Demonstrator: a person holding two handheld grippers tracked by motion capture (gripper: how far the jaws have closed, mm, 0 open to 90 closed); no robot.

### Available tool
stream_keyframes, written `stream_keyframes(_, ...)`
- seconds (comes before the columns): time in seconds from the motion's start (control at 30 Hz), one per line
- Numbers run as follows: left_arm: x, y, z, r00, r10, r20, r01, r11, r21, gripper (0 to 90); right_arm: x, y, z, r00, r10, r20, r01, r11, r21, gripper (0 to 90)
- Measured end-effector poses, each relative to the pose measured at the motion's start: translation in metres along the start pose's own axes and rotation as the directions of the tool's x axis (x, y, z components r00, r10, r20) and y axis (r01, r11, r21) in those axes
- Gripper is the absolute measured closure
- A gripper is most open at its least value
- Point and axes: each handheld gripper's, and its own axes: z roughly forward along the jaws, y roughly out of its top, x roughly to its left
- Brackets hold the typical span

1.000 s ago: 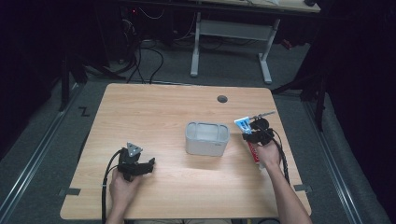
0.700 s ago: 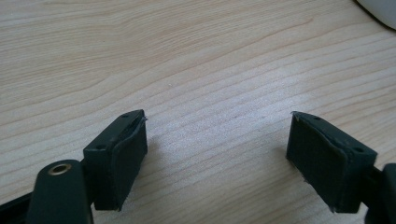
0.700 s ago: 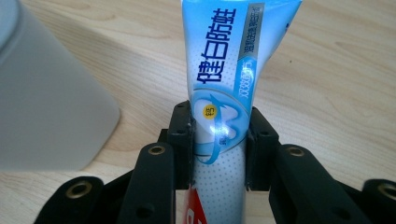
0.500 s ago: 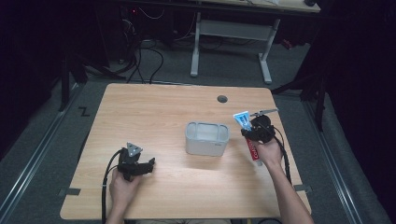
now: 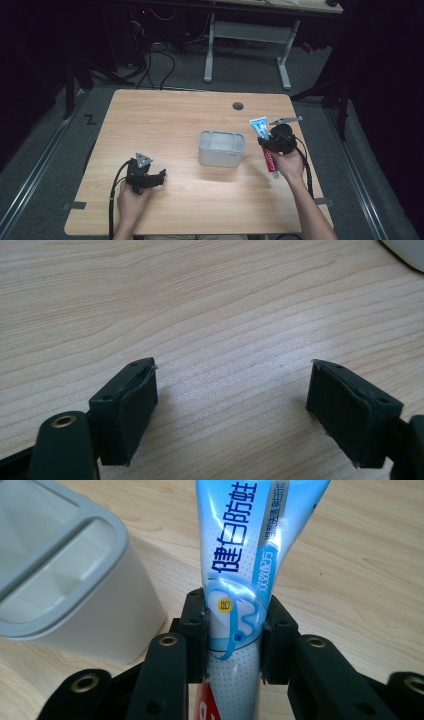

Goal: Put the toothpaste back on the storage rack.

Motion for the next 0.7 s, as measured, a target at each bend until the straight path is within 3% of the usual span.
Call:
stream_keyframes(0.2, 0.0, 0.0, 0.0, 1.0, 0.0, 0.0, 0.0, 1.0, 0.0, 20.7, 0.007, 0.002, -0.011, 0.9992, -0.032, -0.024, 0.031, 0.999, -0.025, 69.7)
stream_keyframes(0.7, 0.0, 0.0, 0.0, 1.0, 0.0, 0.0, 0.0, 1.0, 0.0, 20.7, 0.023, 0.014, -0.035, 0.9941, -0.06, -0.09, 0.049, 0.991, -0.124, 69.9)
